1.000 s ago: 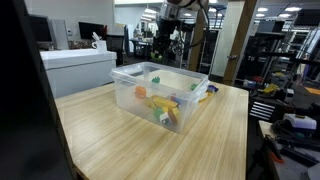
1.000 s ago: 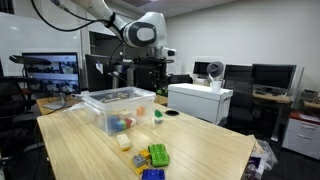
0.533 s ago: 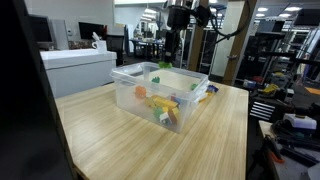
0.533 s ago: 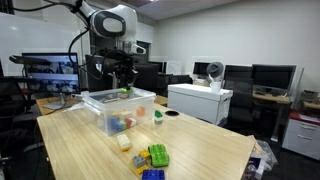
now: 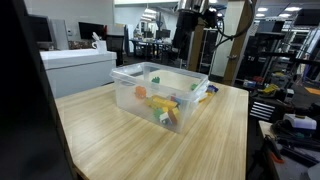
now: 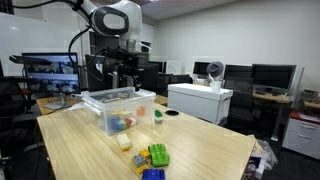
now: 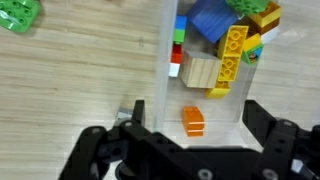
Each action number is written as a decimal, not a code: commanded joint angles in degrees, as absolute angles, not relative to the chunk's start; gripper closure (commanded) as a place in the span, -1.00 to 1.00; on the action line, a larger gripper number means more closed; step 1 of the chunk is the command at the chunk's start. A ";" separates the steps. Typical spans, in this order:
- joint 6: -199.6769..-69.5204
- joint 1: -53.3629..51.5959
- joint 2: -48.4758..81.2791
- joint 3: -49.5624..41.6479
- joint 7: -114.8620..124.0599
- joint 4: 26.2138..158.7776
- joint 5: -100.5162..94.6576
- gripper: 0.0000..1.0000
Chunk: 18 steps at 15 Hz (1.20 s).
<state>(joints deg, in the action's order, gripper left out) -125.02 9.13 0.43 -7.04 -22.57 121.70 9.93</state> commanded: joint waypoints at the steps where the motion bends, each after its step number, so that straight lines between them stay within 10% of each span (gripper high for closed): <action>1: -127.66 10.52 5.86 -9.41 -19.72 117.69 7.59 -1.00; 18: -131.77 12.76 31.43 -7.62 -10.53 97.32 6.99 -1.00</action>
<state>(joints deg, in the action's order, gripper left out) -131.87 12.07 29.55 -8.95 -12.40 99.73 8.04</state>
